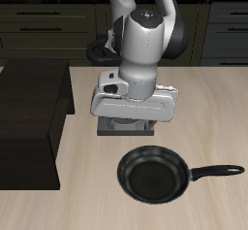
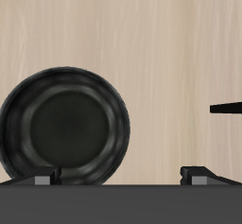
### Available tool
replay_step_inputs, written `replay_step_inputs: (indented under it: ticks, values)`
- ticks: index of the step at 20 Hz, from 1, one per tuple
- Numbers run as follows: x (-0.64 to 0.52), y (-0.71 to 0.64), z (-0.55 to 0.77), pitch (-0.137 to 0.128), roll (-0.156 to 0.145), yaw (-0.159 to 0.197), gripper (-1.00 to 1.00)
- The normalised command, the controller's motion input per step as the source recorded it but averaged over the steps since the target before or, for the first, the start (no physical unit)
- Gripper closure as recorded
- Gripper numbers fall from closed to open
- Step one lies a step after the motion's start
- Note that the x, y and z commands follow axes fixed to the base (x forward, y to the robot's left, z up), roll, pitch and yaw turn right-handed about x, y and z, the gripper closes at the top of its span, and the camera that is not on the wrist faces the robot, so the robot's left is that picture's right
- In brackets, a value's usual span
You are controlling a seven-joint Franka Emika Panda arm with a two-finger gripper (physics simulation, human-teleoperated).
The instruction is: Place the frypan on the flat stove and turn on the stove
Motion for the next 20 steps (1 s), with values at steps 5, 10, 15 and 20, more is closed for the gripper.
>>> replay_step_inputs:
  ticks: [5,10,15,20]
  values:
    - [0.05,-0.02,-0.26,0.027,-0.002,-0.002,-1.0]
    - [0.03,-0.05,-0.33,0.033,-0.004,-0.032,-1.0]
    - [0.0,-0.03,-0.35,0.033,0.015,-0.009,-1.0]
    - [0.01,-0.02,-0.33,0.044,0.009,-0.021,-1.0]
